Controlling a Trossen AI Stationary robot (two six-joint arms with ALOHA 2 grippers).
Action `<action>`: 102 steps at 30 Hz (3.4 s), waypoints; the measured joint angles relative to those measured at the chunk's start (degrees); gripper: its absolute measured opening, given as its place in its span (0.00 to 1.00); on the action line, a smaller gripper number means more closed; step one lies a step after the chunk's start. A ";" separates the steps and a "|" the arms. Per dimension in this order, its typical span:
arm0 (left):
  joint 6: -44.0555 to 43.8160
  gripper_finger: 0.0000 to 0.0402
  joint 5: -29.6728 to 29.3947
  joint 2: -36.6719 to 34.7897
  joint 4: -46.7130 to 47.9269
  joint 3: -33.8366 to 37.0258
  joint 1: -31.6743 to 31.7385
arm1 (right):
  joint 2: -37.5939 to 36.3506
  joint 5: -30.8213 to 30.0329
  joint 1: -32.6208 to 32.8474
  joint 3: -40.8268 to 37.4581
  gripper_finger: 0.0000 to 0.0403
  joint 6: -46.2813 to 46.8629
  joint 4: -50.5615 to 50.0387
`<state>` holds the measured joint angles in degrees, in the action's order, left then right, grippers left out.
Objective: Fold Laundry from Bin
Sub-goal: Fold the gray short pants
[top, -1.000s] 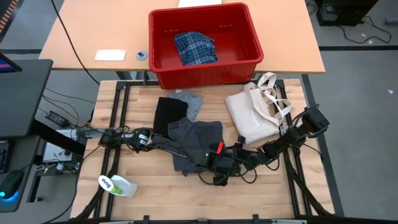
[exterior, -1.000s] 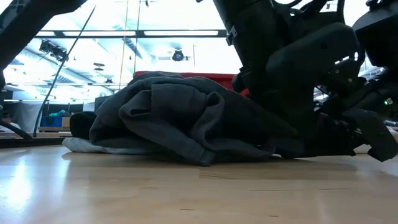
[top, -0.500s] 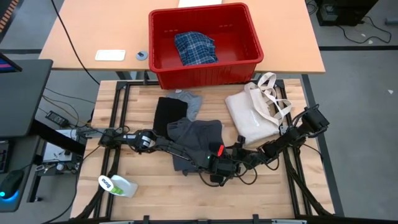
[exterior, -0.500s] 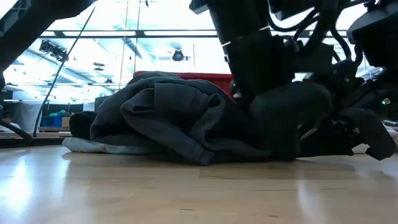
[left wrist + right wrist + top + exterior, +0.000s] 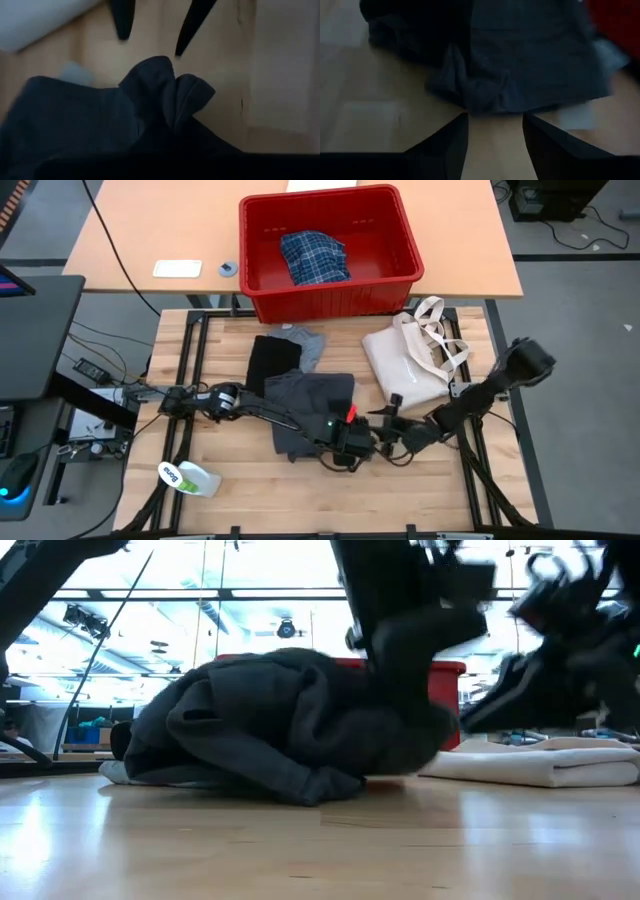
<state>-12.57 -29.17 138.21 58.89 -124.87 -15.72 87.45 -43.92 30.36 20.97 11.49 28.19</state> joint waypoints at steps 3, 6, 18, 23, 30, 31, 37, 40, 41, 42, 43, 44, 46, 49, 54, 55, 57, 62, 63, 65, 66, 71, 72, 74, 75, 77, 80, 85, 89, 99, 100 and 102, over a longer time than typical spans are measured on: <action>-1.16 0.06 -0.22 -3.21 2.85 -0.81 -0.53 | -8.29 -4.74 2.43 0.02 0.49 -2.88 -6.40; -1.20 0.06 -0.70 -7.06 5.84 -2.06 -1.79 | -15.52 -8.01 4.98 0.02 0.49 -8.15 -10.85; 4.44 0.09 -1.13 -22.24 5.72 -6.54 -9.06 | -31.20 -11.99 11.65 0.02 0.52 -28.37 -13.31; 10.08 0.09 -2.38 -24.25 4.63 -6.52 -11.69 | -30.89 -10.93 10.42 0.02 0.65 -28.11 -14.15; 20.18 0.09 -2.93 -24.59 -2.64 -6.52 -13.67 | -26.10 9.00 -2.30 0.02 0.89 -22.16 -8.61; 21.07 0.09 -2.98 -24.60 -3.35 -6.52 -13.61 | -25.08 10.54 -4.10 0.02 0.91 -22.97 -6.79; 25.85 0.09 -5.99 -24.59 -6.46 -6.52 -13.32 | -20.17 28.87 -9.10 0.02 0.95 -28.29 10.38; 27.75 0.09 -6.21 -24.61 -7.29 -6.52 -13.16 | -18.25 32.29 -8.15 0.02 0.94 -32.62 18.00; 28.13 0.09 -6.18 -24.60 -7.53 -6.52 -13.11 | -17.80 32.85 -7.63 0.02 0.93 -34.64 20.00; 28.45 0.09 -6.35 -24.61 -7.88 -6.52 -13.05 | -17.34 32.85 -7.13 0.02 0.91 -36.32 21.93; 28.79 0.09 -7.05 -24.61 -8.46 -6.52 -12.93 | -17.02 32.27 -6.68 0.02 0.89 -37.87 23.75; 29.38 0.09 -8.10 -24.61 -8.94 -6.52 -12.81 | -16.91 31.24 -6.21 0.02 0.85 -39.15 24.99; 31.00 0.09 -10.55 -24.62 -9.90 -6.52 -12.75 | -17.15 29.34 -5.40 0.02 0.73 -41.85 26.32; 33.69 0.09 -12.09 -25.56 -11.59 -6.48 -12.97 | -18.89 26.08 -4.01 0.02 0.45 -45.12 26.68; 33.73 0.09 -11.88 -28.88 -12.50 -6.45 -11.79 | -26.33 15.84 1.77 1.66 0.09 -50.84 21.29; 33.62 0.09 -11.72 -29.75 -12.68 -6.43 -11.30 | -28.47 13.35 3.46 3.06 0.09 -51.77 17.87; 33.09 0.08 -10.89 -31.58 -13.03 -6.41 -10.08 | -32.71 9.80 6.61 7.52 0.14 -51.84 7.81; 33.32 0.08 -3.97 -34.62 -13.39 -6.41 -3.84 | -36.45 7.62 9.03 23.91 0.13 -43.12 -26.28; 33.37 0.08 -2.33 -34.66 -13.78 -6.41 -1.91 | -36.16 6.73 8.43 27.13 0.12 -42.08 -32.32; 33.42 0.08 -0.18 -34.73 -14.92 -6.41 1.76 | -35.56 4.25 6.91 32.72 0.10 -40.79 -40.48; 33.87 0.08 0.20 -34.78 -15.44 -6.46 3.46 | -35.47 2.75 6.02 35.40 0.10 -40.79 -43.53; 41.46 0.08 0.62 -35.00 -22.45 -6.67 9.50 | -35.75 -2.76 2.21 45.85 0.10 -49.26 -48.28; 43.86 0.08 0.66 -35.08 -25.18 -6.67 10.46 | -35.92 -4.33 1.22 47.66 0.11 -52.73 -48.20; 47.94 0.09 1.81 -35.79 -30.18 -6.65 12.33 | -36.39 -6.56 -1.29 50.94 0.12 -59.81 -46.34; 49.12 0.09 2.67 -35.98 -32.38 -6.65 13.42 | -36.48 -6.81 -2.66 52.33 0.13 -62.49 -44.89; 48.97 0.09 6.31 -36.02 -34.68 -6.67 15.40 | -36.65 -5.65 -5.19 54.36 0.13 -64.85 -44.22; 44.79 0.09 15.20 -36.03 -32.06 -6.65 16.82 | -37.02 -0.81 -6.49 55.22 0.12 -59.46 -49.05; 38.97 0.09 18.69 -35.50 -15.03 -6.44 12.91 | -35.65 16.40 -5.02 52.63 0.12 -34.51 -65.73; 32.04 0.09 20.01 -34.72 -8.21 -0.13 6.65 | -32.59 26.87 0.19 44.28 0.12 -21.32 -63.21; 16.02 0.10 22.65 -34.64 -22.96 27.06 -8.09 | -18.65 34.47 9.95 28.36 0.12 -11.74 -40.89; 14.07 0.10 22.65 -34.64 -25.33 29.14 -9.12 | -16.75 35.48 10.66 27.60 0.12 -10.67 -38.78; 11.57 0.10 22.75 -34.62 -29.75 33.15 -10.97 | -12.61 36.43 12.15 26.27 0.12 -8.24 -35.19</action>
<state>-1.00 -6.42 103.59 29.14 -91.73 -26.69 74.83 -7.49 42.51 47.25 3.24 -7.00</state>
